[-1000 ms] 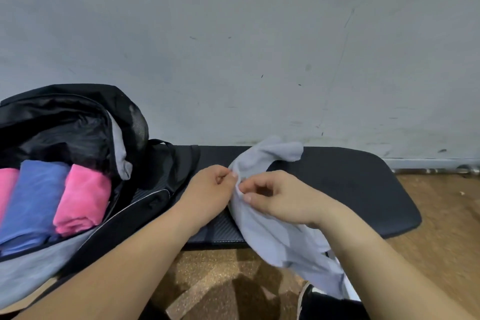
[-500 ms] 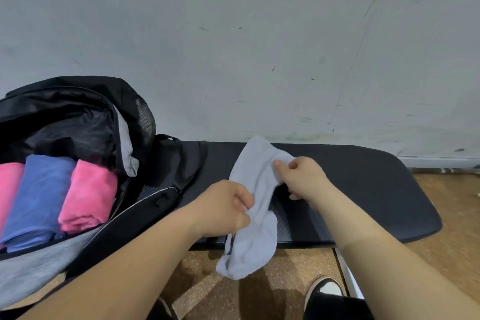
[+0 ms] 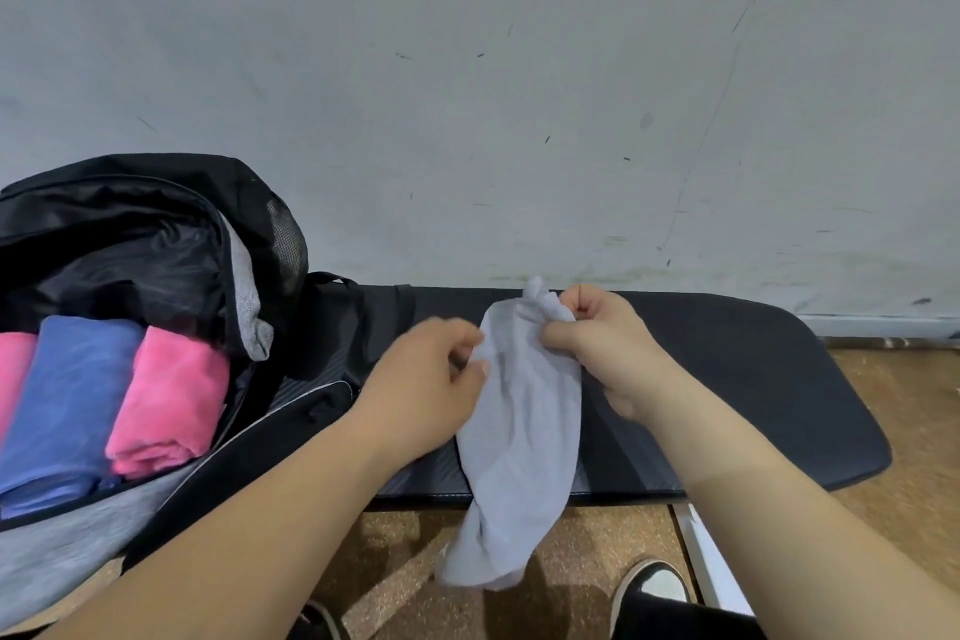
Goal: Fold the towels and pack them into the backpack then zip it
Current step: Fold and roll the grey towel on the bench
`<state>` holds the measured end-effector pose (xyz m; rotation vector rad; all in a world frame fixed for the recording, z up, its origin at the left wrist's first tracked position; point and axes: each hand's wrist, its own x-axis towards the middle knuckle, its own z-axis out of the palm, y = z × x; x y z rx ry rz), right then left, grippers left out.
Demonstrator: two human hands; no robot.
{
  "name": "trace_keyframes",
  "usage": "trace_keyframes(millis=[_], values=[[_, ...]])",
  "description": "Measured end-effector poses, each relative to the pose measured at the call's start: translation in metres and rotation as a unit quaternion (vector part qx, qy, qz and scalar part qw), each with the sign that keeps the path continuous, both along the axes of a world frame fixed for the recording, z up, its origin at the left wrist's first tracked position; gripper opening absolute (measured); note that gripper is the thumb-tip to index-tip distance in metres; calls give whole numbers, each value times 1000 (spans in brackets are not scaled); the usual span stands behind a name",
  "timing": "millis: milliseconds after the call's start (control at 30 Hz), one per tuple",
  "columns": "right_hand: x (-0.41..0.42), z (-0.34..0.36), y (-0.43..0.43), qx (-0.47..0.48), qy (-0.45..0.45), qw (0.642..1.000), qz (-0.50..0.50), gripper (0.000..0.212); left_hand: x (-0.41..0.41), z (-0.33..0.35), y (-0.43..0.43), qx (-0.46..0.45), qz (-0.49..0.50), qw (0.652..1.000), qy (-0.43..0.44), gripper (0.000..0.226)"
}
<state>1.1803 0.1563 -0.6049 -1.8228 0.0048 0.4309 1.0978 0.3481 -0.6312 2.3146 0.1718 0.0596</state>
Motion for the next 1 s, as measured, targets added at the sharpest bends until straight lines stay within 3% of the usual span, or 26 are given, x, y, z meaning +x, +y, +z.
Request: trace_keyframes(millis=[100,200,367,500,667,767,900,1000], values=[[-15,16,-6,98,23,992,76,36,5,8,4,-34,-3,997,-63,56],[-28,24,-11,147,38,979,133,34,2,16,1,-68,-63,995,-45,69],[-28,28,-23,187,53,976,99,26,-9,36,-2,-100,-67,993,-5,14],[-26,32,-33,201,63,966,147,49,-18,51,-1,-129,-23,991,-4,16],[-34,37,-30,139,48,963,224,20,-30,64,12,-133,33,990,-24,17],[-36,40,-28,67,-6,978,198,9,-36,70,24,-116,70,990,-44,22],[-36,45,-27,49,-55,991,116,23,-47,73,48,-41,65,997,5,35],[-36,49,-26,80,-52,994,57,38,-55,75,64,30,43,999,5,29]])
